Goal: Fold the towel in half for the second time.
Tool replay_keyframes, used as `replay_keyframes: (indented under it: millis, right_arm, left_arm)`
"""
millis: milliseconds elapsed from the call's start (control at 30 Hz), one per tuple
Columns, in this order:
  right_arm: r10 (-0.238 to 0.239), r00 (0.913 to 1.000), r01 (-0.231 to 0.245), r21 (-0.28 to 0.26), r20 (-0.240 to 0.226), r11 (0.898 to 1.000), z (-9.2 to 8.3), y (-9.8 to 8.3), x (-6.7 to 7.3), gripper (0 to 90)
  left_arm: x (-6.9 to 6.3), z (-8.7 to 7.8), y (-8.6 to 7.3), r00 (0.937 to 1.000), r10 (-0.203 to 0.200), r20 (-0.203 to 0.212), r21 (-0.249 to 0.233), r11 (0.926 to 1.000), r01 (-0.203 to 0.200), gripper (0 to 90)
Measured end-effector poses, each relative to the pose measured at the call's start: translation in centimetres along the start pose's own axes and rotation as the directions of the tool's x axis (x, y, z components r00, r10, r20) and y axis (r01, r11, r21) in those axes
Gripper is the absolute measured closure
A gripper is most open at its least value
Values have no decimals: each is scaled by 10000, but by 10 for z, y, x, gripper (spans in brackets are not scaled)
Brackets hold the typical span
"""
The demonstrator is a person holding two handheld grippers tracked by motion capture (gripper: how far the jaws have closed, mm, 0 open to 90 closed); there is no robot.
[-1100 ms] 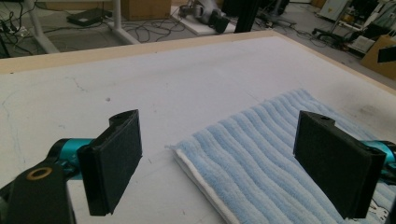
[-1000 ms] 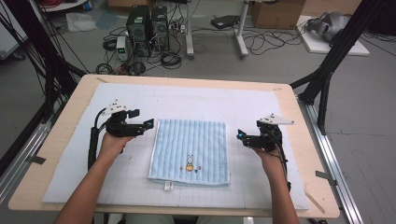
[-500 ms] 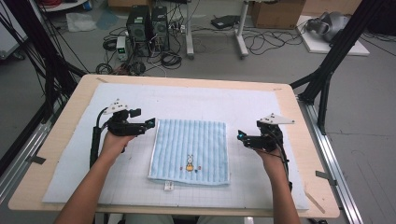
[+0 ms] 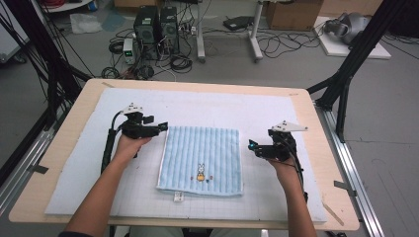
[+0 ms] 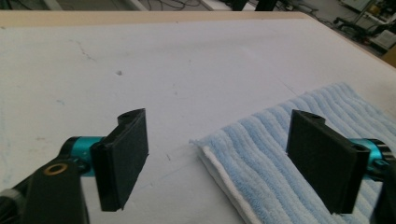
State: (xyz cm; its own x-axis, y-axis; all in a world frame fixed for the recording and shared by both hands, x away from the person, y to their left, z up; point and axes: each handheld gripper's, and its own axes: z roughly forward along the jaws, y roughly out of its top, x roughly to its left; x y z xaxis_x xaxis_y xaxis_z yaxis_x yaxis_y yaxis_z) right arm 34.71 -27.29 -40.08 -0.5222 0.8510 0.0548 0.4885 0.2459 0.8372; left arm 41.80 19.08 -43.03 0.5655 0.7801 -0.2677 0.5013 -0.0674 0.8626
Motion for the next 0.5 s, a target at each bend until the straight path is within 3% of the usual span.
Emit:
replay_keyframes:
  millis: [133, 267, 433, 500]
  right_arm:
    - [-2, 10000, 2, 42, -48, 10000, 1, -1, 0, 111]
    - [64, 9999, -63, 91, -106, 9999, 3, -2, 1, 111]
    - [105, 9999, -103, 130, -113, 9999, 3, -2, 0, 111]
    - [163, 9998, -161, 132, -135, 9998, 3, -2, 0, 111]
  left_arm:
    - [-4, 8, 5, 9997, 255, 22, 264, 9993, -256, 255]
    - [-4, 22, 8, 9990, 433, -74, 821, 9957, -425, 290]
    - [-8, 39, 5, 9954, 932, -233, 1411, 9860, -890, 335]
    - [-10, 44, 2, 9908, 1330, -242, 1658, 9779, -1272, 345]
